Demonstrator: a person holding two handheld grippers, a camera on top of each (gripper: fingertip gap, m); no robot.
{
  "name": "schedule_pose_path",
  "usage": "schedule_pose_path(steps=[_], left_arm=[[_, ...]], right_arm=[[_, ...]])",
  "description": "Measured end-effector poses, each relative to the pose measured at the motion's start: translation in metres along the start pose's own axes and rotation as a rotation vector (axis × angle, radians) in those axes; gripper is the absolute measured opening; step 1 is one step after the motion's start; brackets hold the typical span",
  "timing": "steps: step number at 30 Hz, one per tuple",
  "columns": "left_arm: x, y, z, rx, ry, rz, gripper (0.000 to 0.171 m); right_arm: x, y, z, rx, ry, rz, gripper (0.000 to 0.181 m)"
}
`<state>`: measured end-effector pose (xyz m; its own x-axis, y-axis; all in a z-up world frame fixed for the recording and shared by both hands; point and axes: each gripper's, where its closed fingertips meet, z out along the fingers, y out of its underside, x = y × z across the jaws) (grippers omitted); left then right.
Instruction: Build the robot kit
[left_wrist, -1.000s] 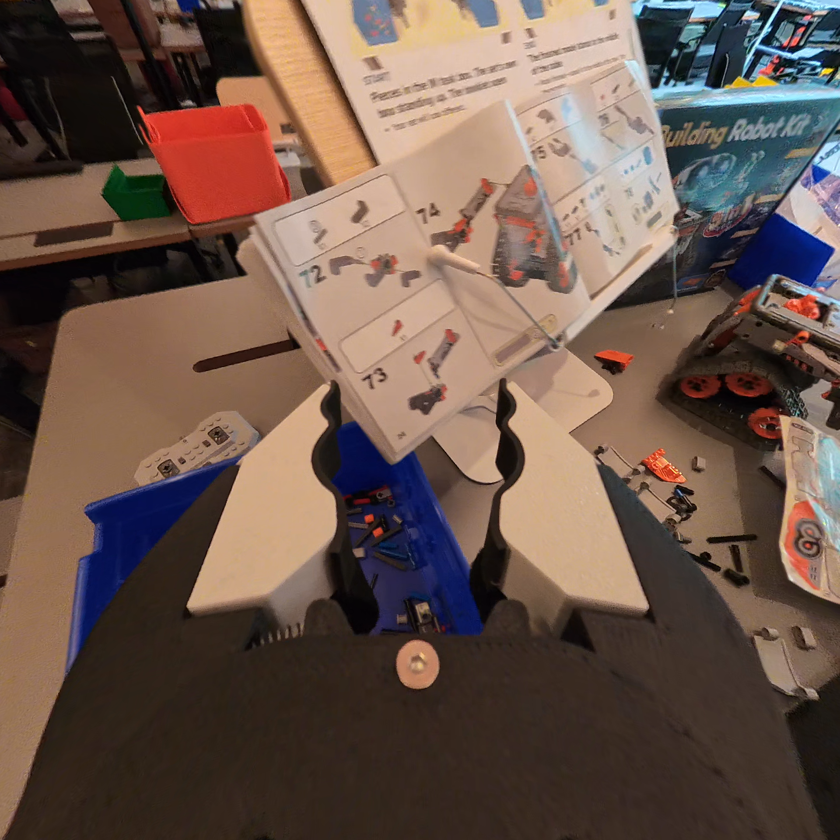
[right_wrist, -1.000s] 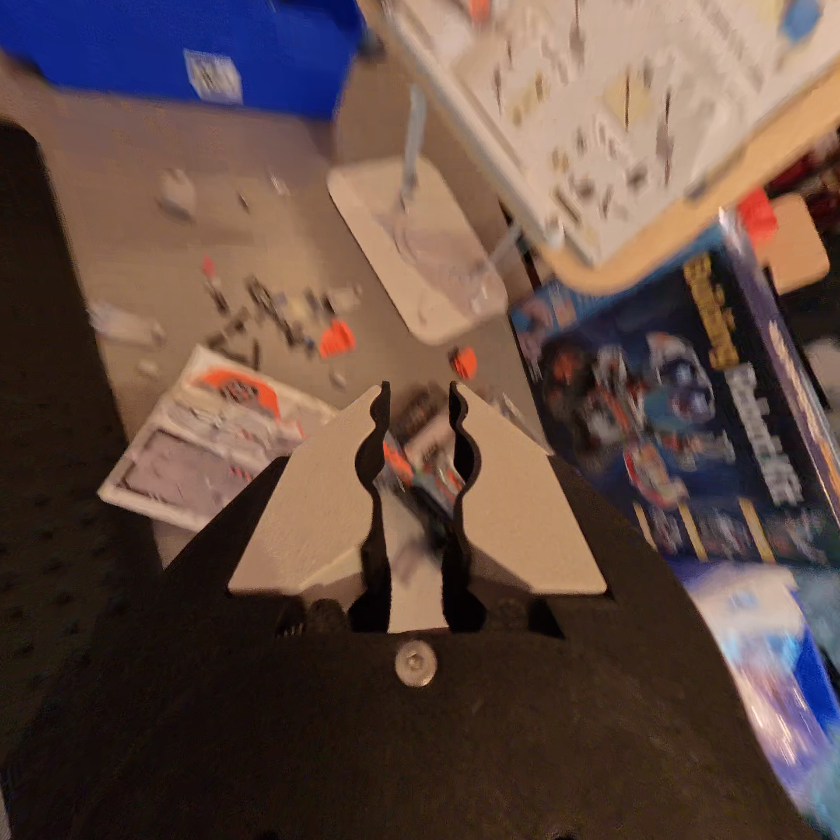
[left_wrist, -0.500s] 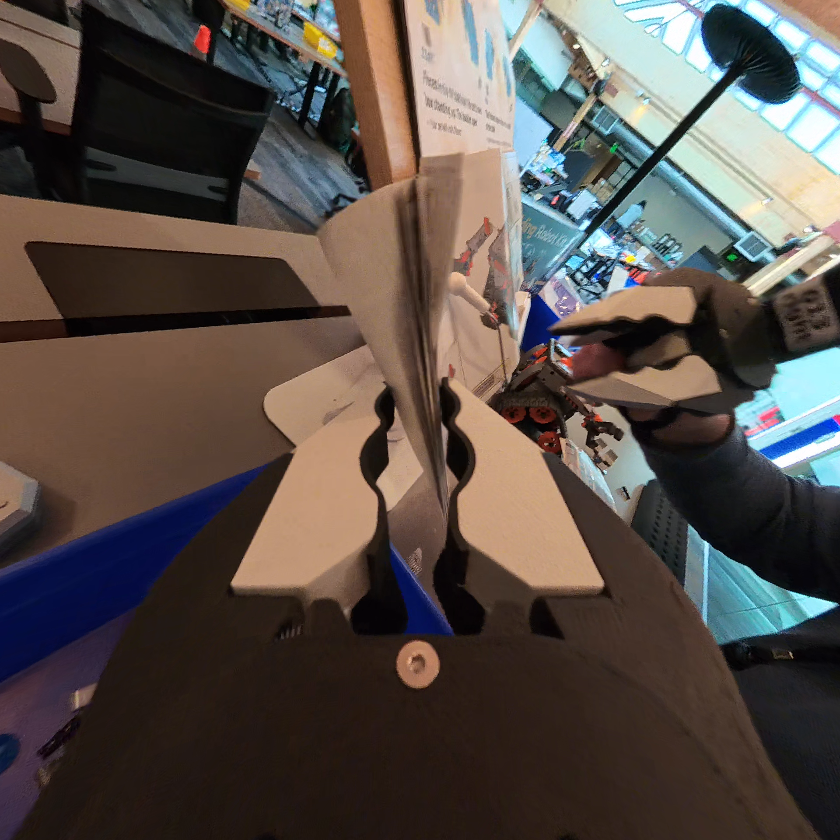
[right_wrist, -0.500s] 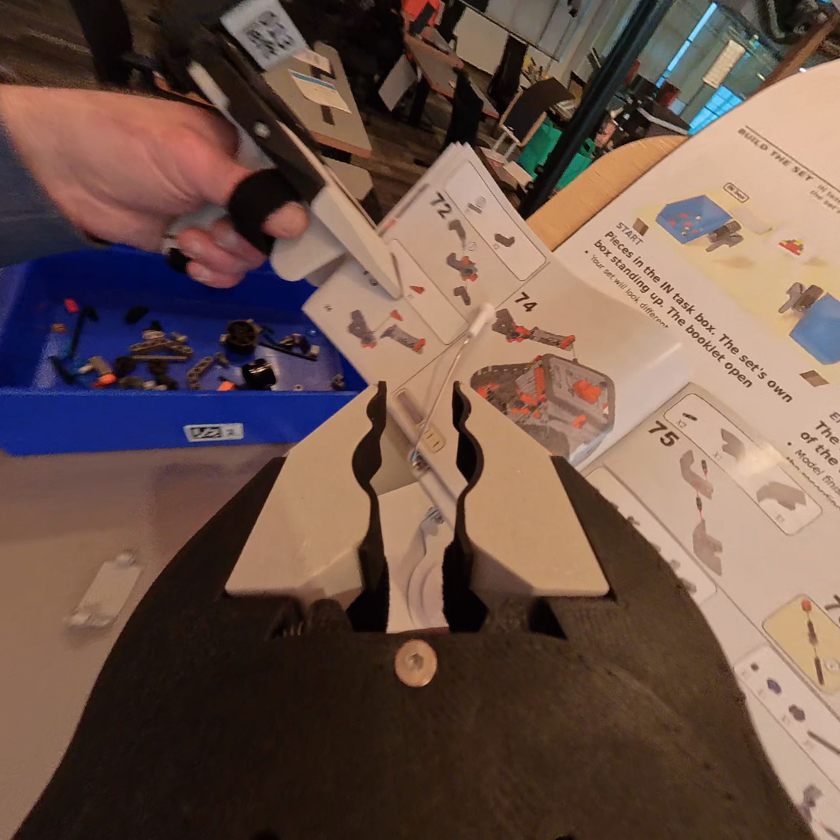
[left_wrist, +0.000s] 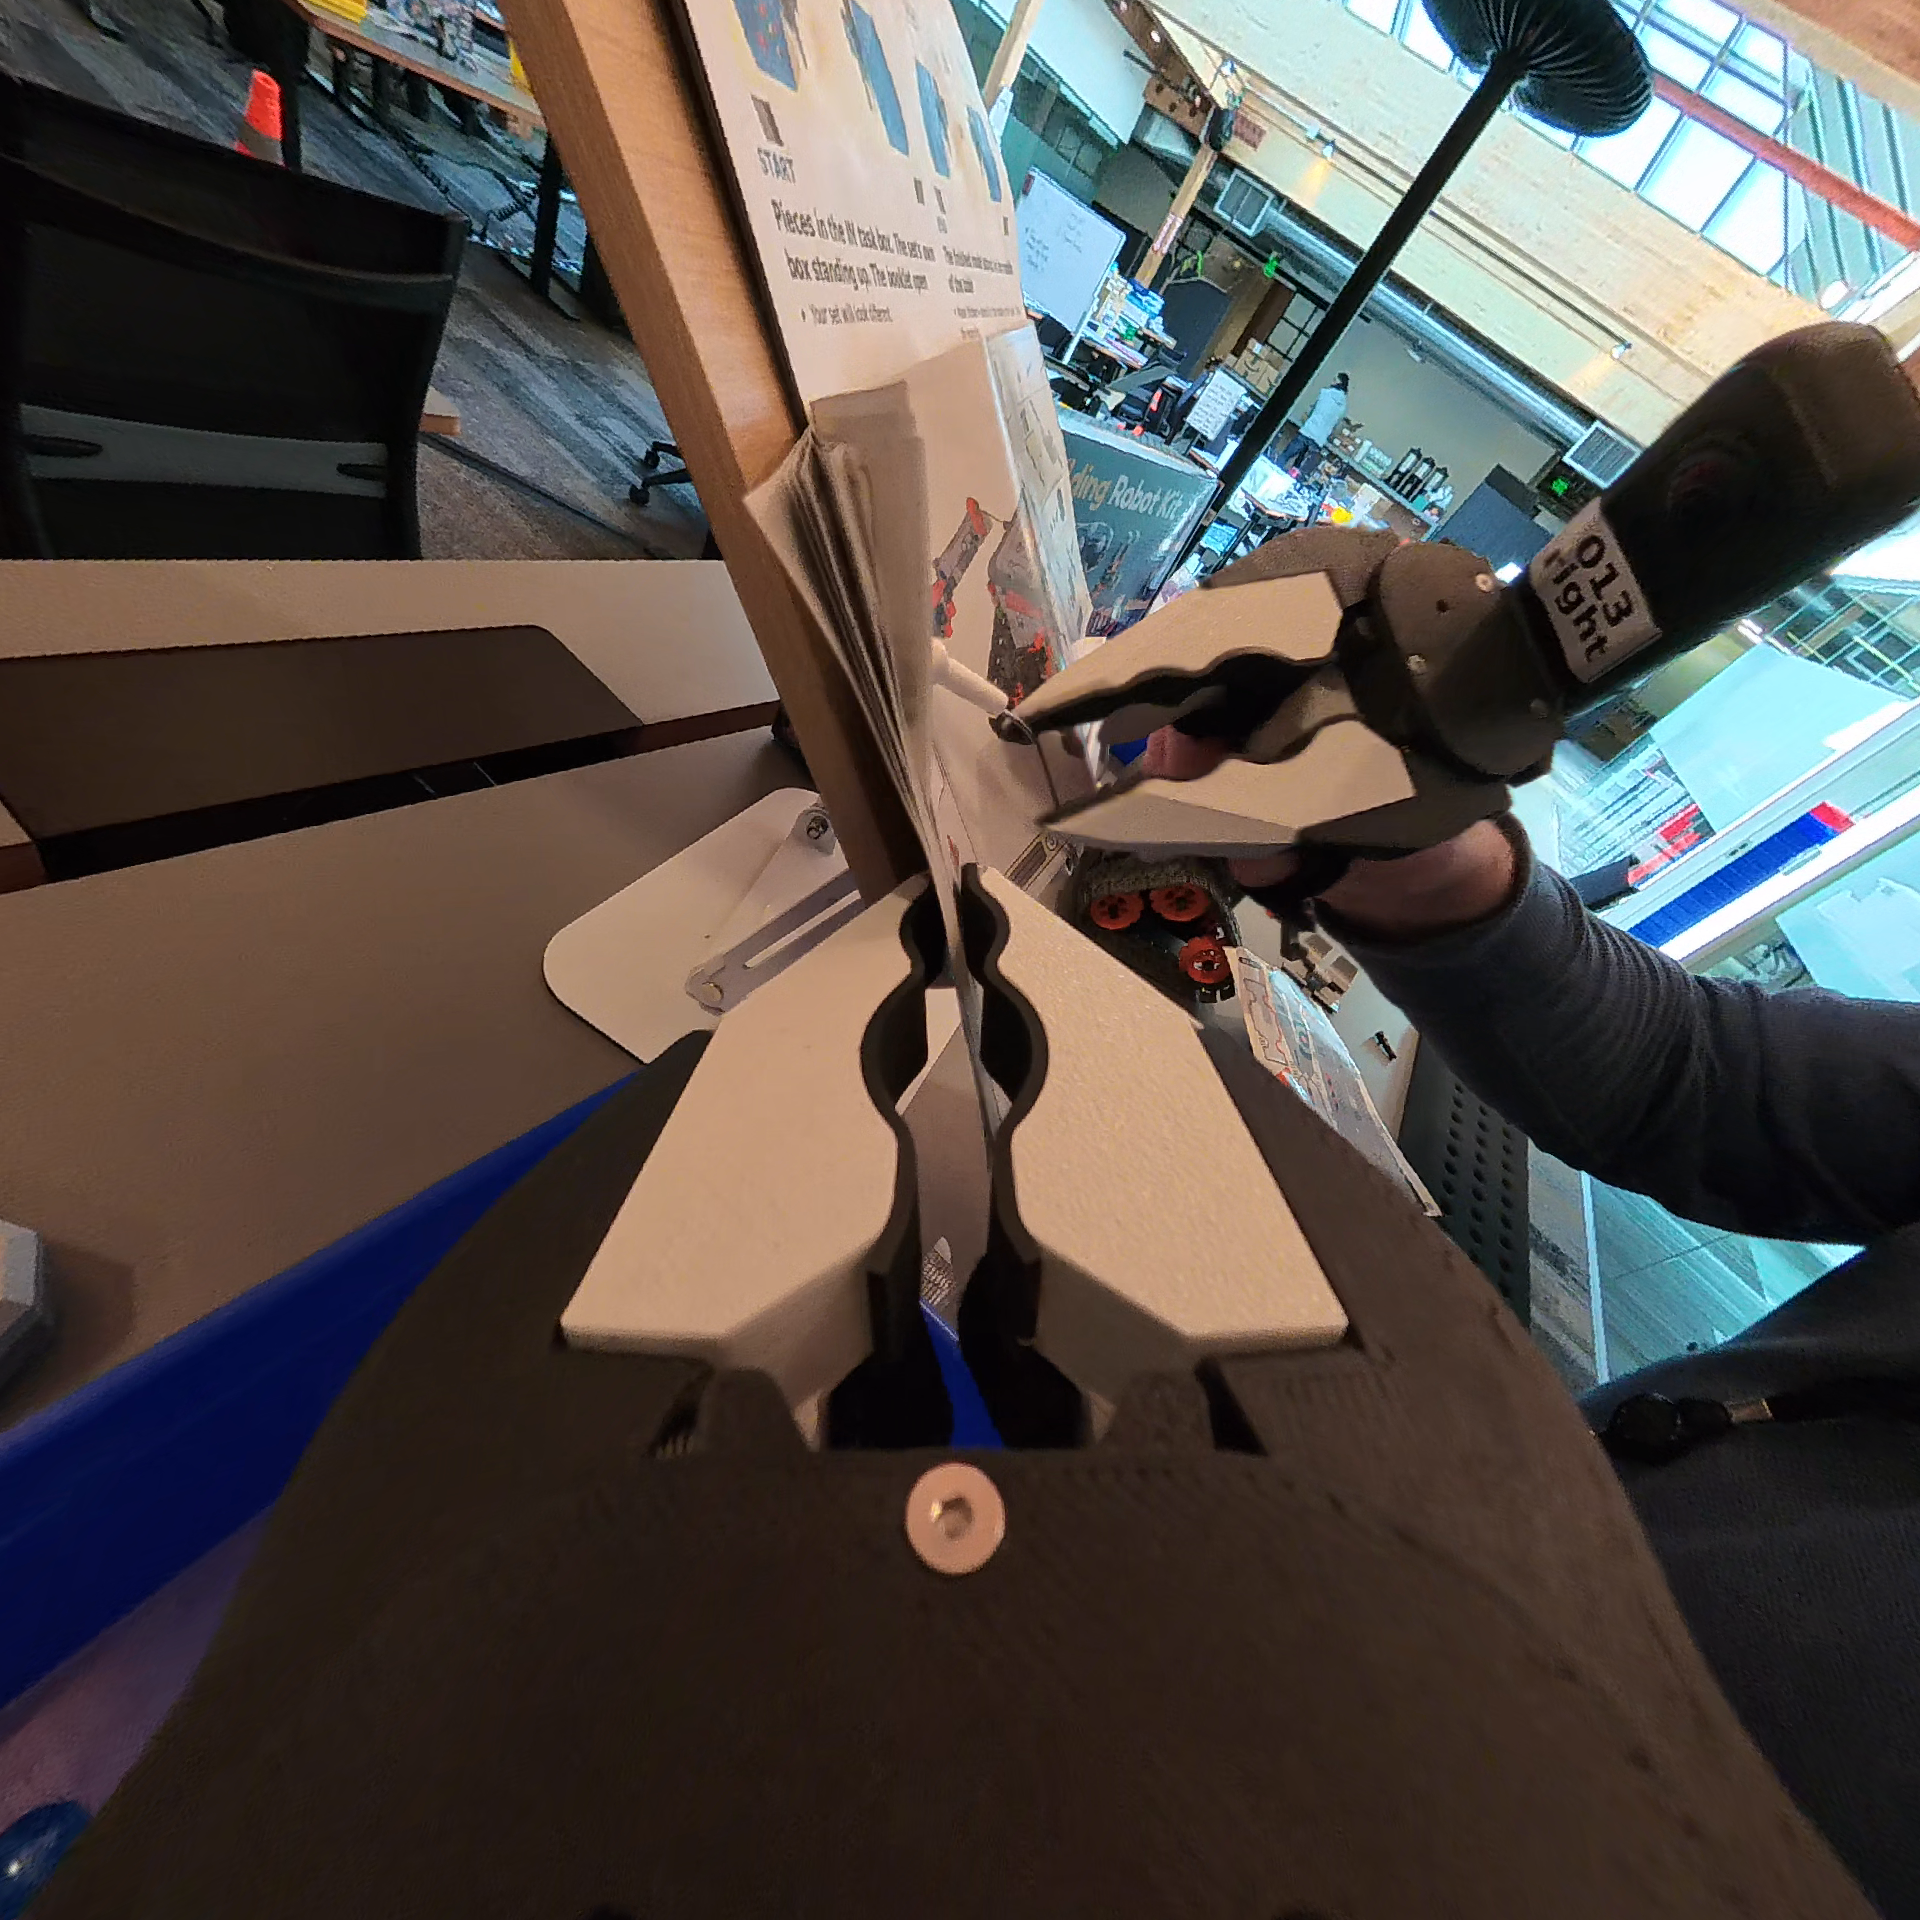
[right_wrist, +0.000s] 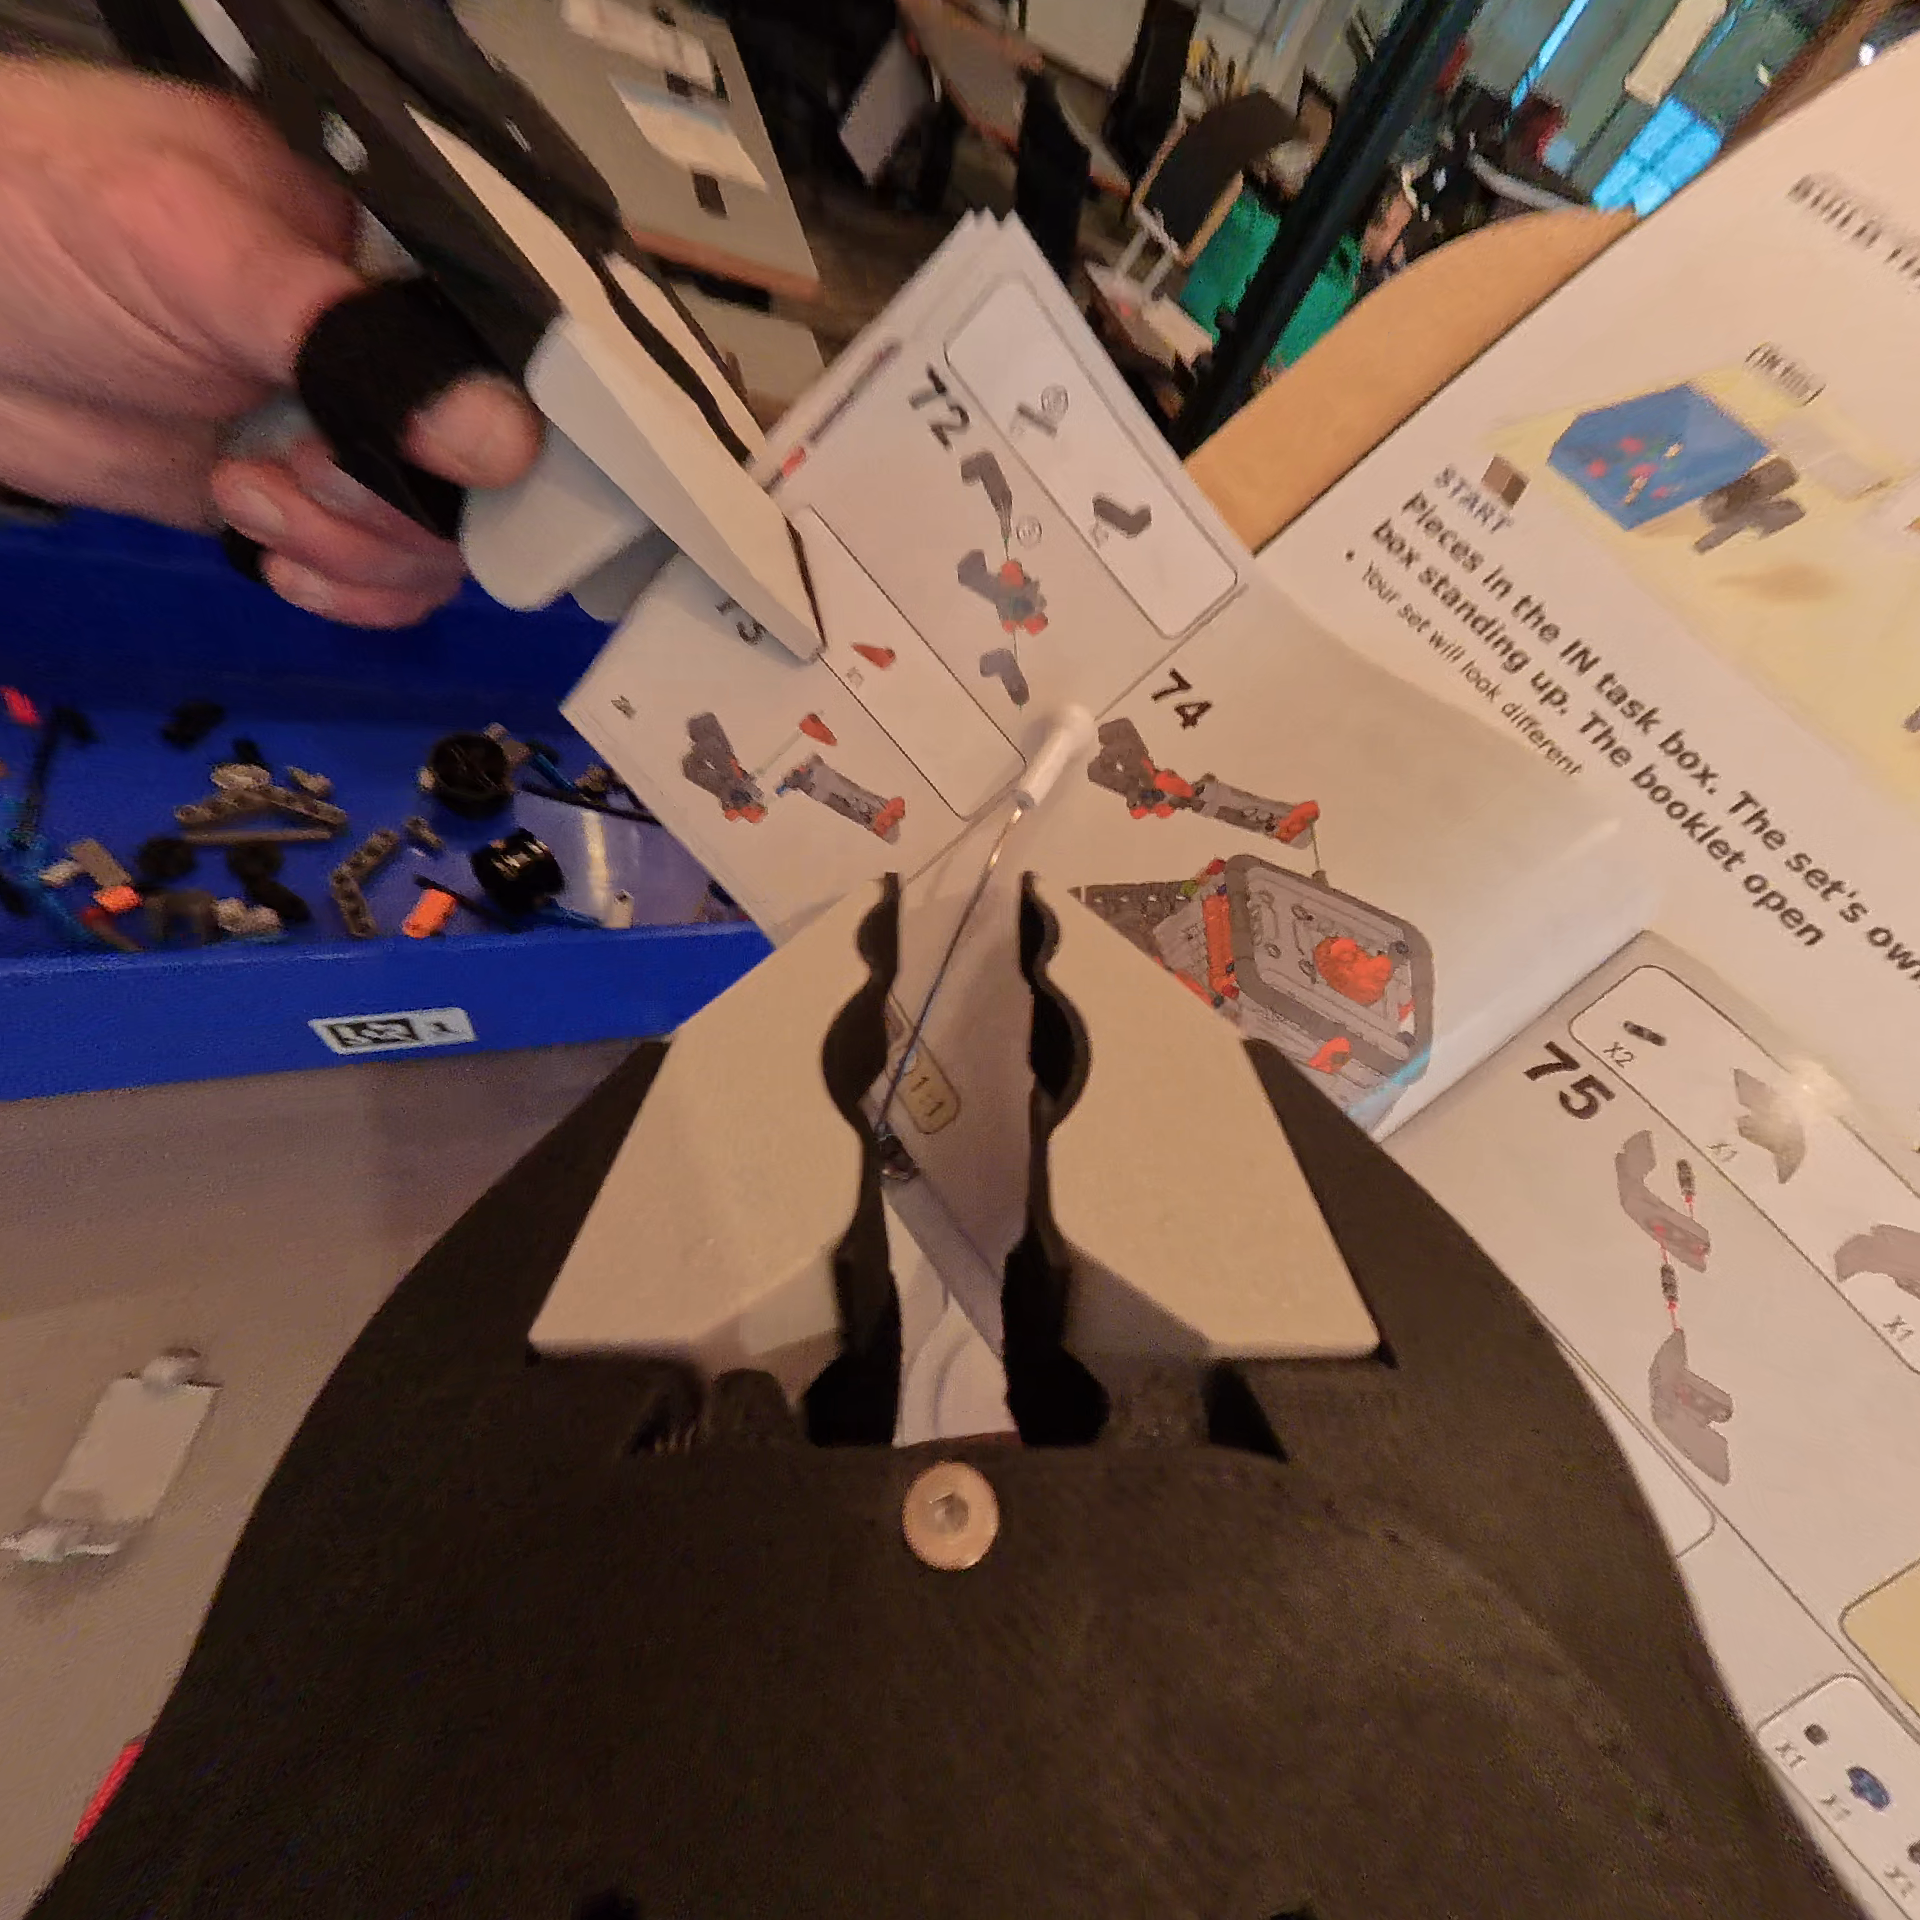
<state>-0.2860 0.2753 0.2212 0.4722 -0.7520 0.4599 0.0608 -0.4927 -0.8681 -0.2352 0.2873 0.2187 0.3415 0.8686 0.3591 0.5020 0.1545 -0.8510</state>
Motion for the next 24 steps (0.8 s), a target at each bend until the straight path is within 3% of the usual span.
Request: schedule_pose_path(steps=[1, 2, 5, 7, 10, 12, 13, 18, 20, 24], left_arm=[[0.0, -0.001, 0.0, 0.002, 0.002, 0.006, 0.0], [0.0, -0.002, 0.0, 0.001, 0.002, 0.01, 0.0], [-0.006, -0.003, 0.0, 0.006, -0.011, 0.012, 0.0], [-0.006, -0.007, -0.001, 0.02, 0.003, -0.001, 0.0], [-0.008, -0.007, 0.001, 0.004, -0.016, 0.011, 0.0], [-0.008, -0.008, 0.002, 0.006, -0.012, 0.006, 0.0], [-0.007, -0.009, 0.002, 0.008, -0.015, 0.01, 0.0], [-0.007, -0.011, 0.002, 0.026, -0.025, 0.006, 0.0], [-0.008, -0.009, 0.002, 0.028, -0.046, 0.013, 0.0], [-0.006, -0.006, 0.002, 0.034, -0.055, 0.015, 0.0]], right_arm=[[0.002, 0.003, 0.005, -0.021, 0.012, -0.011, 0.002], [0.0, 0.003, 0.008, -0.014, -0.002, -0.008, 0.0], [-0.014, 0.001, 0.008, 0.012, -0.089, -0.011, 0.0], [-0.03, 0.004, 0.007, 0.012, -0.129, -0.146, 0.0], [-0.047, 0.021, 0.012, -0.105, -0.161, -0.373, 0.0], [-0.049, 0.025, 0.013, -0.141, -0.167, -0.401, 0.0], [-0.052, 0.027, 0.012, -0.15, -0.179, -0.412, 0.002], [-0.066, 0.024, -0.023, -0.114, -0.306, -0.408, 0.059], [-0.032, 0.01, -0.048, -0.017, -0.253, -0.316, 0.06], [0.114, 0.025, -0.102, 0.03, 0.109, -0.106, 0.051]])
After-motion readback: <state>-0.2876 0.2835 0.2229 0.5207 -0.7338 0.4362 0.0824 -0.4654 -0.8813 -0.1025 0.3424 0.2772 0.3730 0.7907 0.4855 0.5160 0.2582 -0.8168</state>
